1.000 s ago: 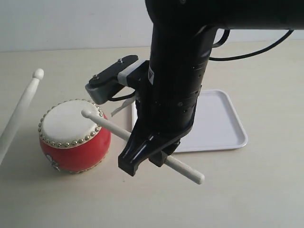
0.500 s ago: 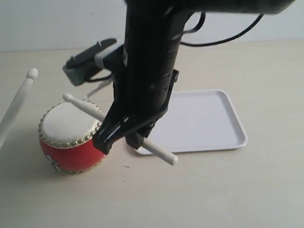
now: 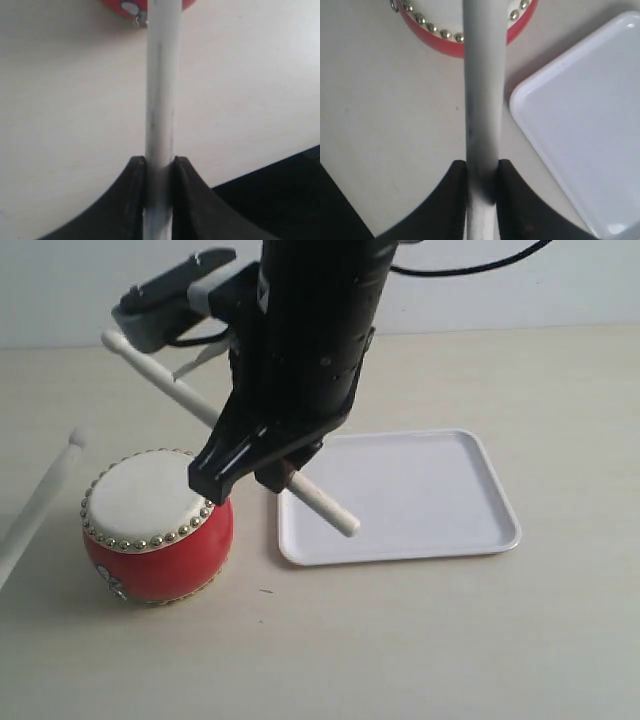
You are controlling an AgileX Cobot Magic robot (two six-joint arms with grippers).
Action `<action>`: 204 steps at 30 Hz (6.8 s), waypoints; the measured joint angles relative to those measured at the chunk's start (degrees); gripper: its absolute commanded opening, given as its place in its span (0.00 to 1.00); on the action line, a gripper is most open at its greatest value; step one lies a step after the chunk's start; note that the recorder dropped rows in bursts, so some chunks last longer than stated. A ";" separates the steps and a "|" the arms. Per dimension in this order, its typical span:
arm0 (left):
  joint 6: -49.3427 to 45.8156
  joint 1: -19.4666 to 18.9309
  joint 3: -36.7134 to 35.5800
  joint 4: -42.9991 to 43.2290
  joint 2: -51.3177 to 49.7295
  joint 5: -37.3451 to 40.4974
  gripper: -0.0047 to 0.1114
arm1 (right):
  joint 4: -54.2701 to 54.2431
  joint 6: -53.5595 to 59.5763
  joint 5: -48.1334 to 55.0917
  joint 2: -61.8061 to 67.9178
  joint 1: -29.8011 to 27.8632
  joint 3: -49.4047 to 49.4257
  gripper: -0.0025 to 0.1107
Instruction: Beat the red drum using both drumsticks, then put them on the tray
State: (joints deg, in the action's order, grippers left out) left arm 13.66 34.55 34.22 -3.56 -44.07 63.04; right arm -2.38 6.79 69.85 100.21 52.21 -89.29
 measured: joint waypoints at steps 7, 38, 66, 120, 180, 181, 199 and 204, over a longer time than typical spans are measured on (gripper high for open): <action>-1.03 0.00 5.76 0.04 -9.61 2.99 0.04 | 0.78 0.14 0.25 -2.20 -0.21 0.00 0.02; 3.08 -0.14 16.89 3.56 0.18 6.54 0.04 | -6.44 5.04 -5.79 -4.60 -0.21 -4.74 0.02; 5.47 -0.14 16.89 3.15 1.15 3.93 0.04 | -8.47 6.68 -4.37 -4.27 -0.21 -4.74 0.02; 0.51 -0.14 16.98 3.56 -1.17 7.27 0.04 | -6.03 5.31 -3.81 -14.72 -3.41 12.16 0.02; -18.18 -7.55 11.61 10.27 -34.94 6.81 0.04 | -5.46 3.96 0.22 0.62 -3.60 7.90 0.02; -18.15 -7.55 11.86 10.59 -32.83 6.81 0.04 | -5.46 3.96 0.22 0.62 -3.60 7.90 0.02; -16.52 -7.55 12.24 12.42 -13.74 7.00 0.04 | -3.60 3.42 -0.10 1.32 -2.96 5.50 0.02; -18.38 -7.55 12.33 9.75 -25.45 7.13 0.04 | -3.60 2.70 0.04 -5.42 -2.96 4.79 0.02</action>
State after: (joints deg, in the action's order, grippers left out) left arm -4.71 27.00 46.55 6.19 -69.52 70.18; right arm -5.97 9.48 69.88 94.79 49.24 -84.51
